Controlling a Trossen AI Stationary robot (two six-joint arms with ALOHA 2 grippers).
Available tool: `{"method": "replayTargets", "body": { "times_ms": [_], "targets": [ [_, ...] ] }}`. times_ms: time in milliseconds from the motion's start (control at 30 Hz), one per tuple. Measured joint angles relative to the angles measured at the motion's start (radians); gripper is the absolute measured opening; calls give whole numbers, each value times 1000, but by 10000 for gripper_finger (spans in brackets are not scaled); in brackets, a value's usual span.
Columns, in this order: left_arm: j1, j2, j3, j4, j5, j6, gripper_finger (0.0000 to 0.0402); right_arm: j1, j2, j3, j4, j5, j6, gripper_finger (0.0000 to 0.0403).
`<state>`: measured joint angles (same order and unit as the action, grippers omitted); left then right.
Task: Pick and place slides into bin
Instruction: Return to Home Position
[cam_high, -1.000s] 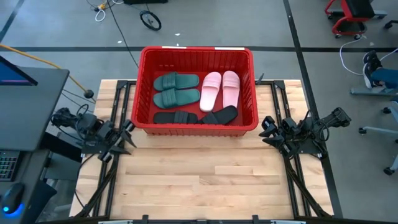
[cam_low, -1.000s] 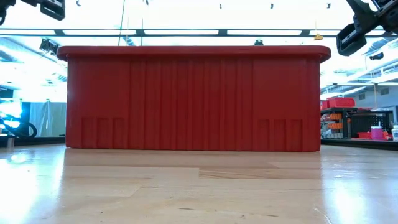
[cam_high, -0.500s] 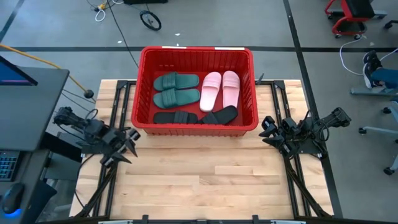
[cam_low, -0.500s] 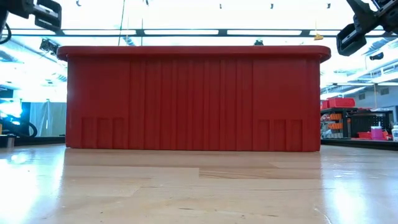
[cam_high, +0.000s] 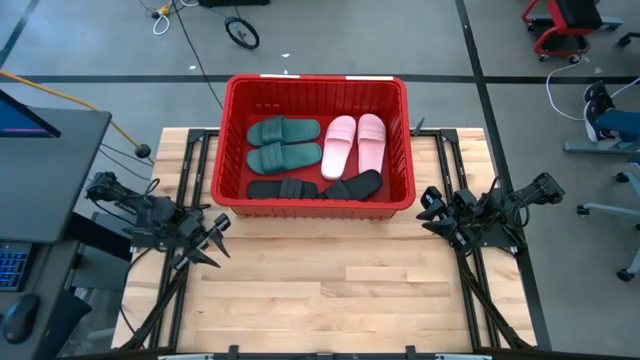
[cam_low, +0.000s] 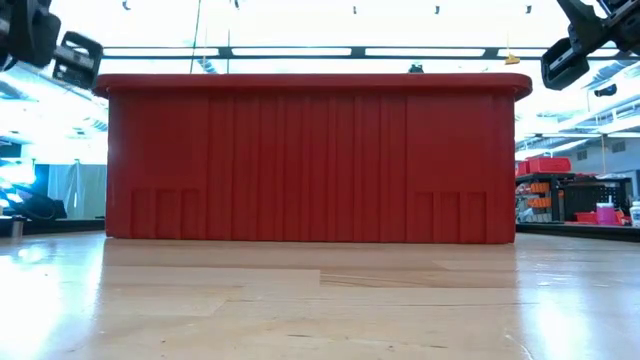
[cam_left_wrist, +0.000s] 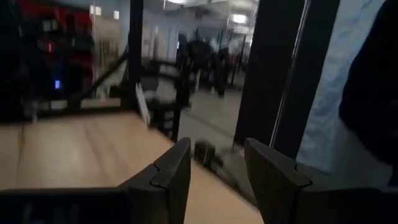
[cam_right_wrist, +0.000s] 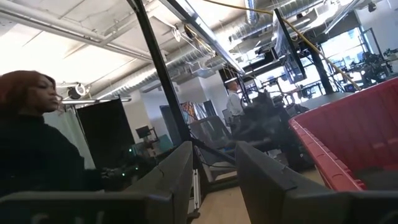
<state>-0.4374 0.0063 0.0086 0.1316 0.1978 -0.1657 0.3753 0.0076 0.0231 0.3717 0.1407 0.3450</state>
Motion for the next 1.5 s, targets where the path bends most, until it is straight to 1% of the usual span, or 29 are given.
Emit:
{"method": "replayTargets", "body": {
  "times_ms": [67, 167, 433, 833, 1233, 1500],
  "targets": [
    [0, 0, 0, -56, 0, 2, 157, 0, 0, 0, 0, 0, 0, 129],
    [0, 0, 0, -69, -2, 0, 153, 0, 0, 0, 0, 0, 0, 129],
    [0, 0, 0, -69, -2, 0, 144, 0, 0, 0, -1, 0, 0, 129],
    [0, 0, 0, -72, -2, 0, 157, 0, 0, 0, -1, 0, 0, 129],
    [0, 0, 0, -73, -2, 0, 144, 0, 0, 0, -1, 0, 0, 129],
    [0, 0, -1, -74, -1, 0, 154, 0, 0, 0, -1, 0, 0, 129]
  ]
}}
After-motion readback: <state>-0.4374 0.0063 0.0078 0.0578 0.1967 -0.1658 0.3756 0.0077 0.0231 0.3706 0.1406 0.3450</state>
